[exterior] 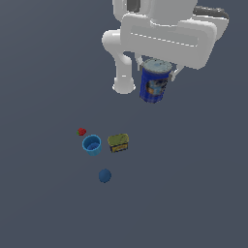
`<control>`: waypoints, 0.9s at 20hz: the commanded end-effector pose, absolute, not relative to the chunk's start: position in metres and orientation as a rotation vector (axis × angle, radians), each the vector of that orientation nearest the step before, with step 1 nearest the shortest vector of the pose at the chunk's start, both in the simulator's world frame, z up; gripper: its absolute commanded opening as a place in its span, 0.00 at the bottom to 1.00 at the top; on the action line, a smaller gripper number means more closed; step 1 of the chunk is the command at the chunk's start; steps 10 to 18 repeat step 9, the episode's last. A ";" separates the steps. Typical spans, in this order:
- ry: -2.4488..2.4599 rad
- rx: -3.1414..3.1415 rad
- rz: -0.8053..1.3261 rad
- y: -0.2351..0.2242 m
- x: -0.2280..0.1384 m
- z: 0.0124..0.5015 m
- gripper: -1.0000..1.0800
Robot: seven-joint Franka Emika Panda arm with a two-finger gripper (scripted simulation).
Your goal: Pick up a designated object from a clutter of objects.
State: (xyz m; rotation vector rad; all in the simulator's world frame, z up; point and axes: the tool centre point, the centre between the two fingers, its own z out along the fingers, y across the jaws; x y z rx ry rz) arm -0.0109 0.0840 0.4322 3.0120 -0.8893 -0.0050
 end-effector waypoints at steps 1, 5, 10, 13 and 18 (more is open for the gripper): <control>-0.890 3.013 0.000 0.085 -0.007 0.442 0.00; -0.890 3.013 0.000 0.086 -0.004 0.450 0.00; -0.890 3.013 0.000 0.086 -0.003 0.452 0.00; -0.890 3.013 0.000 0.086 -0.003 0.452 0.00; -0.890 3.013 0.000 0.086 -0.003 0.452 0.00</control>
